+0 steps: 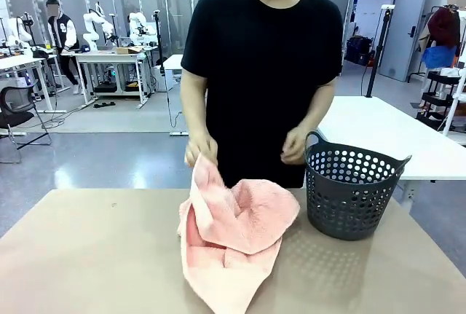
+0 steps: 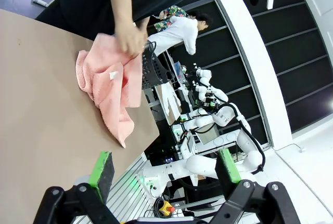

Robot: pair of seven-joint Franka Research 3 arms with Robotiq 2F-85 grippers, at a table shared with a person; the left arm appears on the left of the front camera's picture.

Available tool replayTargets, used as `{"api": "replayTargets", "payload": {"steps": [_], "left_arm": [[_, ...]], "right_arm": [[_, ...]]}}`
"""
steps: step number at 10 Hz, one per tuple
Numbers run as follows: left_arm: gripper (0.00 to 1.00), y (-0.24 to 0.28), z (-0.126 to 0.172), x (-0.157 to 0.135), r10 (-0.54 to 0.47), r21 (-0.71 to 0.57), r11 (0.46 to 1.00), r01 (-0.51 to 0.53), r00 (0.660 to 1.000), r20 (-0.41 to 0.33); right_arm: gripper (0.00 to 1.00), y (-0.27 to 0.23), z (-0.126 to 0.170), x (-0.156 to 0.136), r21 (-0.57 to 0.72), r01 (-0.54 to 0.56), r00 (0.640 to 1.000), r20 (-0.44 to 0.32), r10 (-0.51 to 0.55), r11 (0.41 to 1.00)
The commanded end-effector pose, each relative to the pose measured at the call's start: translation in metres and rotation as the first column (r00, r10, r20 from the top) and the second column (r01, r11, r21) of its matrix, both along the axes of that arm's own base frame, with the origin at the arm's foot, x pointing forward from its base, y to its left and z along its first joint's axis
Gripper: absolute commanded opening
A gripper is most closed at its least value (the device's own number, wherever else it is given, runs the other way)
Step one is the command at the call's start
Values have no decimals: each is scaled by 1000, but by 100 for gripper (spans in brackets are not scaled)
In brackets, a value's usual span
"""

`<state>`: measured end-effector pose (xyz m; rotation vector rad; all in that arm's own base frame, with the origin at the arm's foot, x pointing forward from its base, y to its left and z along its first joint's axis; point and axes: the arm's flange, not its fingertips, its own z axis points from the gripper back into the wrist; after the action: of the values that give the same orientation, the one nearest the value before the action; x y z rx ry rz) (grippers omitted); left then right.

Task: Fold the towel.
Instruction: Grab the top end of the 100 cm Hotel Towel extended by the human.

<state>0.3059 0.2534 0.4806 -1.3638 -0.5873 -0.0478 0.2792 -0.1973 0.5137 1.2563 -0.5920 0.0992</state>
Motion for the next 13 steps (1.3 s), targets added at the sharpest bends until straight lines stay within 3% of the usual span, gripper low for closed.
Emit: {"api": "replayTargets", "payload": {"steps": [1,13], "left_arm": [[100,1,0,-2,-10,2,1000,10,1000,-1],[100,1,0,-2,-10,2,1000,10,1000,-1]], "right_arm": [[100,-1,2,1,12,-1,1000,20,1,1000],[100,-1,2,1,12,-1,1000,20,1,1000]]}}
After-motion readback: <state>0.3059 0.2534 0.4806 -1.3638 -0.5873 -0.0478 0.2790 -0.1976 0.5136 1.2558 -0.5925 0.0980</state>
